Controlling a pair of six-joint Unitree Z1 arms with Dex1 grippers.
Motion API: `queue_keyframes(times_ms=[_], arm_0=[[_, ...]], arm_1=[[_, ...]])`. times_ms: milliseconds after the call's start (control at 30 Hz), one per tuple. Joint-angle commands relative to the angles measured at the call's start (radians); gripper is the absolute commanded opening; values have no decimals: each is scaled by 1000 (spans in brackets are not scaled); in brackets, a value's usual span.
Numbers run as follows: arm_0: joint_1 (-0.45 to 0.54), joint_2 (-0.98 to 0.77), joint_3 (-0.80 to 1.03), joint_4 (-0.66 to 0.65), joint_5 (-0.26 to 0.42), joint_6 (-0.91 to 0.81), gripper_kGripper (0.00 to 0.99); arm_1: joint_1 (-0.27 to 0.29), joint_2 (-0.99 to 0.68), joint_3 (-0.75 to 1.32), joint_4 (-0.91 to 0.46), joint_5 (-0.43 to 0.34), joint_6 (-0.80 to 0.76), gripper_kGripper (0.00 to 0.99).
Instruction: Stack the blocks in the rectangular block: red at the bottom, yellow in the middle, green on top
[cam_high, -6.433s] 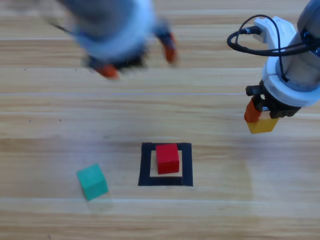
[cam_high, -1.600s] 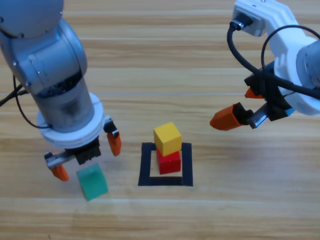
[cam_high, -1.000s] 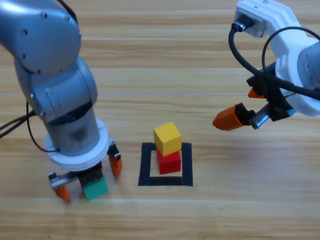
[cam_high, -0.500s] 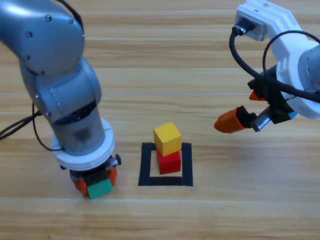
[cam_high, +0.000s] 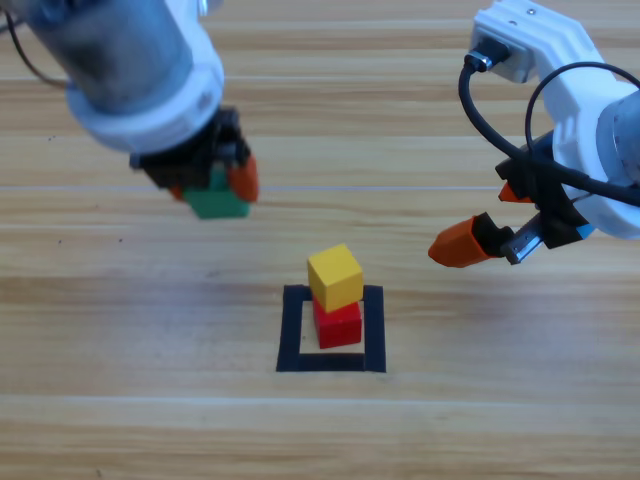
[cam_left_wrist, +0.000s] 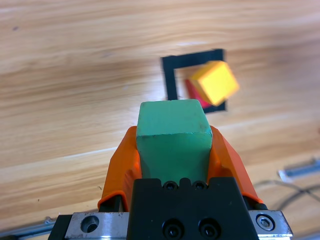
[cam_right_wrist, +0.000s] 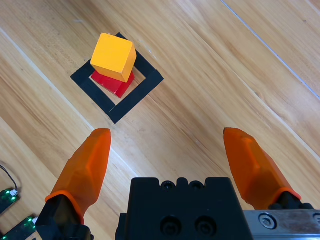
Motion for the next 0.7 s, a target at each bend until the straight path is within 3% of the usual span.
queue_keyframes(times_ms=[33, 333, 700], arm_0=[[-2, 28, -46, 24, -54, 66, 0], [-50, 183, -203, 51, -108, 158, 0], [-65, 224, -200, 77, -105, 123, 0]], arm_1=[[-27, 21, 26, 12, -12, 0, 988], [-27, 18, 26, 12, -17, 0, 988], [-27, 17, 29, 12, -21, 0, 988]])
